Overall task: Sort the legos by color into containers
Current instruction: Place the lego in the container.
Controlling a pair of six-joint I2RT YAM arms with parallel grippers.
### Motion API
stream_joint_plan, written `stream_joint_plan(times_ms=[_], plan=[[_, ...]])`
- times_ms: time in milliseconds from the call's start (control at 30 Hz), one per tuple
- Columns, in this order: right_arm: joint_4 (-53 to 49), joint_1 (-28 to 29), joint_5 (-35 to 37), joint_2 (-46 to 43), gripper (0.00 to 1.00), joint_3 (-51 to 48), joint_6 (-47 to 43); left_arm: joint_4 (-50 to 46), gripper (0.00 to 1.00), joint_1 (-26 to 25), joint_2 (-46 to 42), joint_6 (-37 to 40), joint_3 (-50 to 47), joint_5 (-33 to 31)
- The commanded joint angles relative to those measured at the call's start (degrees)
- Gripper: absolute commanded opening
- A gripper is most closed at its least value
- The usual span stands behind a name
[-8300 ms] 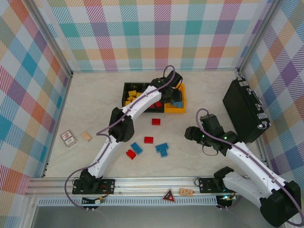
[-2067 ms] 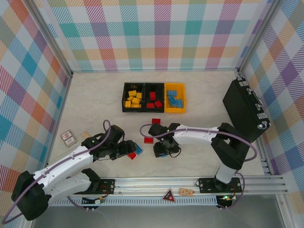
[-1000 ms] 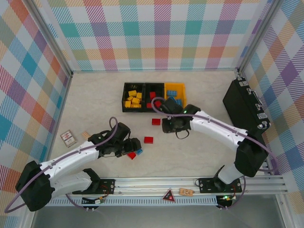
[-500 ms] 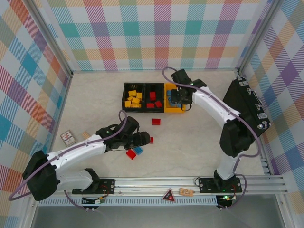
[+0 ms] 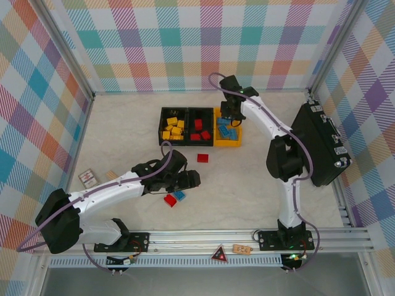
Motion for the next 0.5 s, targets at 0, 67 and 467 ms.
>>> stream_joint_plan(times_ms=[0,67,467], plan=[[-4.3,-0.6,1.7,3.4,0.34,4.7,-0.4,0.2,0.74,-0.8,-0.7,0.3,-0.2,-0.9],[-4.6,-0.7,1.8,4.8,0.34,6.3,-0.4,0.2,0.74,-0.9,-0.9,0.2,-0.5,-1.1],[-6.7,-0.7,1.8,8.0,0.49,10.1,0.2,-0.5,0.74,-0.9,-1.3,0.0,-1.0,-2.1]])
